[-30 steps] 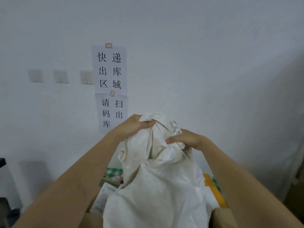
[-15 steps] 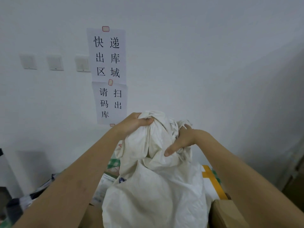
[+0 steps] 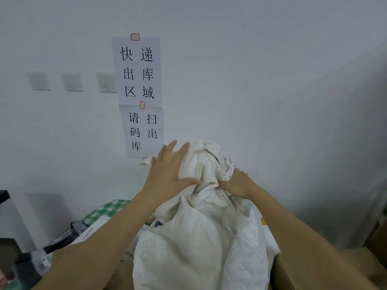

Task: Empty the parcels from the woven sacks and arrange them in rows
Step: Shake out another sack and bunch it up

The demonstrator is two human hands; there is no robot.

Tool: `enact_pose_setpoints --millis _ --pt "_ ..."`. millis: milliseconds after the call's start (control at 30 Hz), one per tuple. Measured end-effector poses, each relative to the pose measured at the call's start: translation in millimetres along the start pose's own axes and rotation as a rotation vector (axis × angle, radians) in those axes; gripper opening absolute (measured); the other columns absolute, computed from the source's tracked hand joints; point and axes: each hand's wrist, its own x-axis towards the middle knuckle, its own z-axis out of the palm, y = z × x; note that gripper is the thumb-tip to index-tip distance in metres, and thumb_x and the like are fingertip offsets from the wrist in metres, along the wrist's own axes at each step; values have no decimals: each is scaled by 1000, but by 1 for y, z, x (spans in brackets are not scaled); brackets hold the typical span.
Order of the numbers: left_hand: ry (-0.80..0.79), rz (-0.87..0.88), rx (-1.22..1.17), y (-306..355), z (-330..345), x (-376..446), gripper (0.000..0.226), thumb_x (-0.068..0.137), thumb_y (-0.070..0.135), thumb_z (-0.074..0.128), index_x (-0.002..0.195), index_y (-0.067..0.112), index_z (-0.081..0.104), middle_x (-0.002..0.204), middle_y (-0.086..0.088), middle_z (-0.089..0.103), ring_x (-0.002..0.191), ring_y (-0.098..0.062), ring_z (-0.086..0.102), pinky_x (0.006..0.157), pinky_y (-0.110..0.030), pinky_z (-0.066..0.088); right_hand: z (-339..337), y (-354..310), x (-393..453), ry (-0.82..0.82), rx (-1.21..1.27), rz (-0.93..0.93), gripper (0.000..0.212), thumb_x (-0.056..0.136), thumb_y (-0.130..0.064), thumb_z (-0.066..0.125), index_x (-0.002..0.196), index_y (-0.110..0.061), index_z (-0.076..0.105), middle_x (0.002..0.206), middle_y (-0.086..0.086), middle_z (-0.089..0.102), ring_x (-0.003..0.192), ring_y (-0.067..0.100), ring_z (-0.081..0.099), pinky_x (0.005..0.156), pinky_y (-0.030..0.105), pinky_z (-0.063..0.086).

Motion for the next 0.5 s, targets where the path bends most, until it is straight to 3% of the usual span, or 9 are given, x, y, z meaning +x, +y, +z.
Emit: enact_pose_setpoints --millis 67,133,200,267,333,400,500 --pt "-122 -65 138 -6 12 -3 127 61 79 60 145 38 -25 158 -4 -19 146 -33 -8 113 -62 6 0 0 -2 8 2 -3 46 75 -46 72 98 -6 67 93 8 72 90 23 67 81 38 52" --pt "-141 -107 206 -11 21 2 134 61 72 69 140 36 -34 157 -10 -17 146 -37 2 110 -65 9 1 -3 -4 16 31 -13 44 72 -45 74 94 -7 67 89 6 73 87 21 68 81 37 53" --pt "-93 -82 197 -12 26 8 126 68 56 71 145 32 -26 154 -17 11 131 -39 38 103 -58 32 -1 -6 -8 3 128 -6 36 70 -42 78 90 -13 68 83 -1 73 82 16 69 78 34 54" --pt "-48 -35 127 -14 27 12 110 76 38 67 150 30 -14 134 -14 37 99 -36 58 77 -42 48 -6 -7 -13 -118 227 -10 44 68 -41 84 107 -28 67 99 -12 72 94 8 68 85 28 54" --pt "-25 -22 64 -14 27 14 95 82 31 63 152 31 -3 118 -12 45 83 -33 59 63 -37 47 -8 -3 -18 -233 165 -13 80 60 -47 89 130 -34 53 120 -18 64 112 5 59 98 28 47" --pt "-23 -3 55 -11 27 17 87 86 36 60 152 32 3 111 -10 46 77 -33 59 61 -38 48 -6 4 -18 -226 37 17 104 54 -49 90 141 -31 38 130 -16 54 121 9 51 104 31 42" --pt "-32 38 68 -7 25 24 82 89 42 57 152 32 4 108 -9 45 73 -33 58 59 -37 47 -4 5 -17 -81 21 59 78 68 -29 84 135 -19 45 115 -9 54 109 15 53 92 28 45"
